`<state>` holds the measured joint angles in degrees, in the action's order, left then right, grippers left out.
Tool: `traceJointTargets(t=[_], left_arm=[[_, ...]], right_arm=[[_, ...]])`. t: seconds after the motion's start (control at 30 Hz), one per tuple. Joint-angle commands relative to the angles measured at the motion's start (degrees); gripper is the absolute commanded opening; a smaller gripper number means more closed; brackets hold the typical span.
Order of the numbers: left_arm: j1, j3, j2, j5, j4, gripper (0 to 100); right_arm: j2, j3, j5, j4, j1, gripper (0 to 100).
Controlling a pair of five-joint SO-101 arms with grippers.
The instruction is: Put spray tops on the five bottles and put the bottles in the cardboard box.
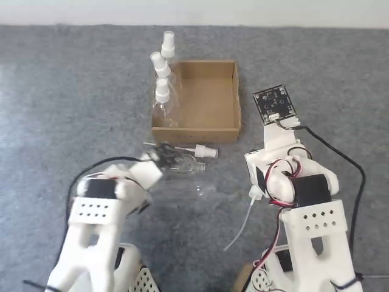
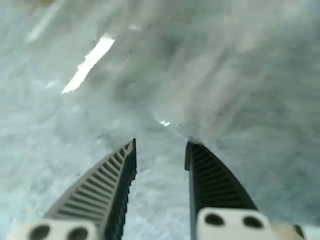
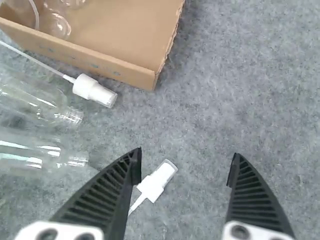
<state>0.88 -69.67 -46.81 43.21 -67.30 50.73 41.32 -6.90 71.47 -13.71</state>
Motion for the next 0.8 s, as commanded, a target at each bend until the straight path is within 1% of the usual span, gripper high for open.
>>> traceJointTargets(t=[0.0,0.13,0.27,0.33,0.43,0.57,0.67,0.77], left_arm=[[-10.46,0.66,-0.18,-3.08,-4.48,15],[-16.88,3.74,-0.18,-7.21,-5.19,15],[-24.70,7.78,0.35,-12.66,-6.33,15],[-28.31,9.27,0.35,-16.62,-5.89,15],[-32.09,10.24,0.35,-21.54,-3.08,15],[-33.58,10.15,0.44,-24.88,0.18,15],[-32.88,11.12,0.00,-26.46,0.18,15],[-31.38,12.97,-0.09,-26.81,-2.20,15]], right_arm=[[2.42,-0.97,0.44,-1.45,3.91,24.2],[2.24,-1.76,0.44,-1.45,6.29,24.2],[1.89,-2.11,0.44,-1.36,6.46,24.2],[1.89,-2.11,0.44,-1.36,6.46,24.2],[1.89,-2.20,0.44,-1.27,6.55,24.2],[2.24,-2.20,0.79,-1.19,6.90,24.2],[2.33,-2.37,3.96,-1.54,9.45,24.2],[1.80,-3.69,5.27,-1.19,11.12,24.2]])
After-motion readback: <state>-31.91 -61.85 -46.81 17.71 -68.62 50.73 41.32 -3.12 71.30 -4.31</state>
